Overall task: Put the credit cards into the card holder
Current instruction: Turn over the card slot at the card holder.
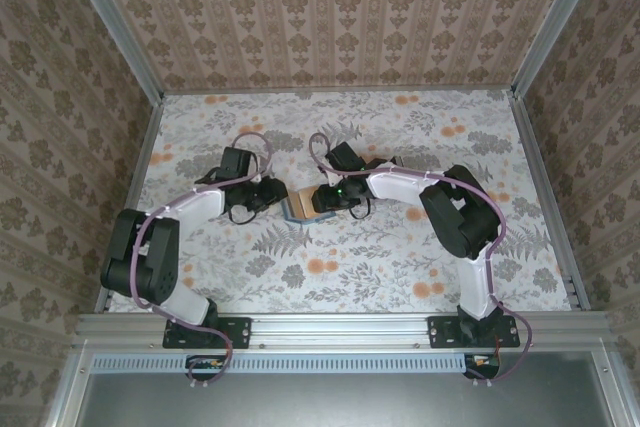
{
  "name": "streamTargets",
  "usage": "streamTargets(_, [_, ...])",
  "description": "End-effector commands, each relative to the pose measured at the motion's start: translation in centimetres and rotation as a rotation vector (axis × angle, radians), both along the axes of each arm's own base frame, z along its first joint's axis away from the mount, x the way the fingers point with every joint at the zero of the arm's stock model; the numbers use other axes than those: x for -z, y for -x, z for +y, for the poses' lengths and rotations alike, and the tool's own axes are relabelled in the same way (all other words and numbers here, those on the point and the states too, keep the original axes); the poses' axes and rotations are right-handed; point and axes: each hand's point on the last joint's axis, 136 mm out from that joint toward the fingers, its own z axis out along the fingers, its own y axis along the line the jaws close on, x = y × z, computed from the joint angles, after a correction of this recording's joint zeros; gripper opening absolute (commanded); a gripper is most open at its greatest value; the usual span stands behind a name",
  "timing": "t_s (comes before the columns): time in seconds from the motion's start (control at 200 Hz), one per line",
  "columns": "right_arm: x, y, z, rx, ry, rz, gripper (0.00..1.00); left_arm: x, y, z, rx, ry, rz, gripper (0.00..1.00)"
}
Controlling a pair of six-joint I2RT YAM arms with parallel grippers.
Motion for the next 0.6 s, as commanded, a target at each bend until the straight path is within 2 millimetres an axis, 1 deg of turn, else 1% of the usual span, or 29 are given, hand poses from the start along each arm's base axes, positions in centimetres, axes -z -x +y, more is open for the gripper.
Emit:
streamTargets(0.0, [2.4, 1.1, -0.3, 0.008, 0.013, 0.072, 0.47, -2.1, -0.5, -0.8, 0.016, 0.038, -0.04, 0.26])
streamTargets(0.085, [2.4, 1.1, -0.2, 0.007, 0.007, 0.074, 0.47, -2.1, -0.6, -0.9, 0.016, 0.039, -0.044, 0.24])
streamTargets(0.21, [2.1, 1.1, -0.1, 0.007, -0.002, 0.074, 0.47, -1.2, -0.5, -1.0, 0.016, 0.042, -0.027, 0.21])
streamTargets(0.295, [2.1, 1.1, -0.1, 0.007, -0.005, 0.076, 0.47, -0.9, -0.6, -1.2, 0.016, 0.052, -0.022, 0.15])
streamTargets(0.42, [2.2, 1.0, 0.0, 0.012, -0.024, 0.089, 0.47, -1.3, -0.8, -1.5, 0.02, 0.062, -0.033, 0.11])
streamTargets(0.595, [2.7, 1.2, 0.2, 0.015, -0.04, 0.111, 0.47, -2.2, -1.1, -2.3, 0.039, 0.062, -0.052, 0.08])
